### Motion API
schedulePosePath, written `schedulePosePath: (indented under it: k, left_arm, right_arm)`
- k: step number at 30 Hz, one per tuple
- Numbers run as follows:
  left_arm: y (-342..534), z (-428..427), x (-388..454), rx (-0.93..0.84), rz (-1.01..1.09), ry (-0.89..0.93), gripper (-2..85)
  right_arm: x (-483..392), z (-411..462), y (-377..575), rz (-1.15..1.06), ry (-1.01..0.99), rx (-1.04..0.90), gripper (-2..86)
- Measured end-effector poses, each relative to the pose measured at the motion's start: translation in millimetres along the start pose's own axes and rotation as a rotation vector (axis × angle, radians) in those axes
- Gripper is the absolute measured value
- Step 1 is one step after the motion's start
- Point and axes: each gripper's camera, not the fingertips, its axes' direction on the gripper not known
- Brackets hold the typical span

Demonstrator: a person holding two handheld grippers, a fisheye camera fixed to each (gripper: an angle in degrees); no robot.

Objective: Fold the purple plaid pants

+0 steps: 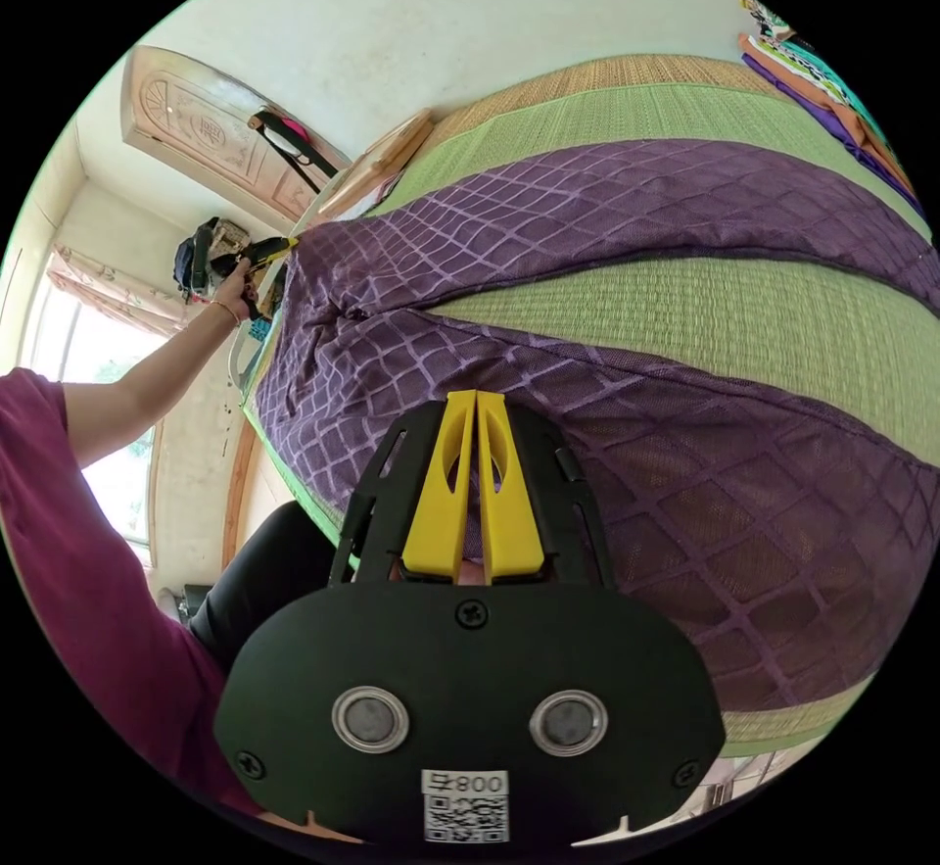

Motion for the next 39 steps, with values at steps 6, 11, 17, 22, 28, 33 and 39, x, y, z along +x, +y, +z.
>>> schedulePosePath:
  k: [6,11,17,22,28,33,39]
  left_arm:
    - [32,11,-4,-0.015,-0.056,0.131,2.8]
    - [100,53,26,-0.21,0.03,0.088,0.8]
    - [119,74,30,-0.24,0.031,0.058,0.2]
    - [119,89,43,-0.262,-0.003,-0.002,0.1]
    - [102,99,114,-0.136,0.098,0.163,0.6]
    - [90,146,221,-0.193,0.315,0.436,1.4]
    - [133,210,343,-0.38,0.606,0.493,0.6]
  right_arm:
    - [1,-6,0,0.008,0.027,-0.003,0.1]
    - [-6,-17,0,-0.02,0.031,0.055,0.1]
    - [10,3,0,-0.004,0.01,-0.031,0.0]
    - [10,5,0,-0.025,0.04,-0.041,0.0]
    - [47,-46,2,0.019,0.042,0.124,0.1]
    - [112,-111,9,0.108,0.197,0.217,0.0]
    - [145,-108,47,0.161,0.232,0.12,0.0]
